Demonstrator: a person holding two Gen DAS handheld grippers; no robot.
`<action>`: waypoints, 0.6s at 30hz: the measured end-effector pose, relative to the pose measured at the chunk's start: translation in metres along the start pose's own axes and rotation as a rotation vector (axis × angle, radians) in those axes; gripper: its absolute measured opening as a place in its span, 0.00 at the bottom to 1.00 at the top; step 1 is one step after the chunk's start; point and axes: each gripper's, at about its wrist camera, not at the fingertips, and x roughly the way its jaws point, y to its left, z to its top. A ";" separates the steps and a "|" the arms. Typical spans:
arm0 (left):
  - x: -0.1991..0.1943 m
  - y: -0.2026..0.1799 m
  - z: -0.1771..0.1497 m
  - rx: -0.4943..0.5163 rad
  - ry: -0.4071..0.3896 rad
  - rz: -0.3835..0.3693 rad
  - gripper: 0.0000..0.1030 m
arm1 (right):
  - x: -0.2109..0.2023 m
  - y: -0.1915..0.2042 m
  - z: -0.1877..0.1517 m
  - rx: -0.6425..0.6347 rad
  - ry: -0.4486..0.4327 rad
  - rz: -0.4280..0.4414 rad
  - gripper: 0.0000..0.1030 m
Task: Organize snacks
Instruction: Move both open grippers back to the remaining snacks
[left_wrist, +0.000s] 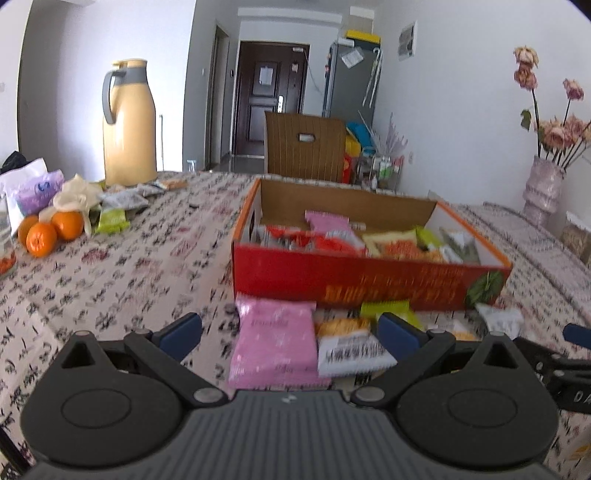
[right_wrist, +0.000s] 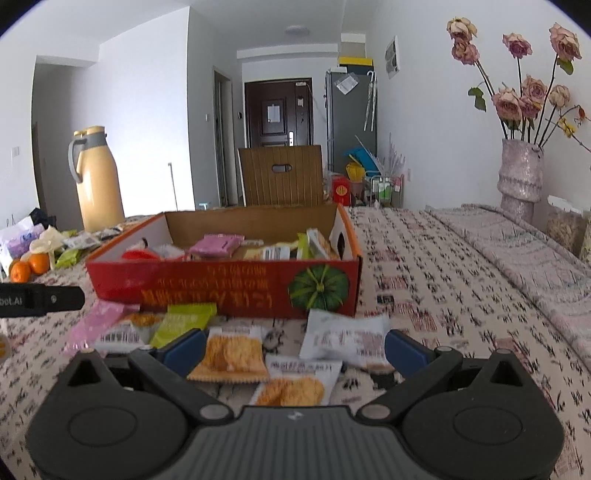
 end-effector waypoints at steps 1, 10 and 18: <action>0.001 0.001 -0.003 0.003 0.006 -0.002 1.00 | 0.000 0.000 -0.003 0.000 0.007 -0.002 1.00; 0.015 0.001 -0.020 0.012 0.047 -0.002 1.00 | 0.003 -0.006 -0.017 0.009 0.060 -0.025 1.00; 0.015 0.003 -0.021 -0.003 0.049 -0.008 1.00 | 0.016 -0.001 -0.017 -0.014 0.101 -0.039 1.00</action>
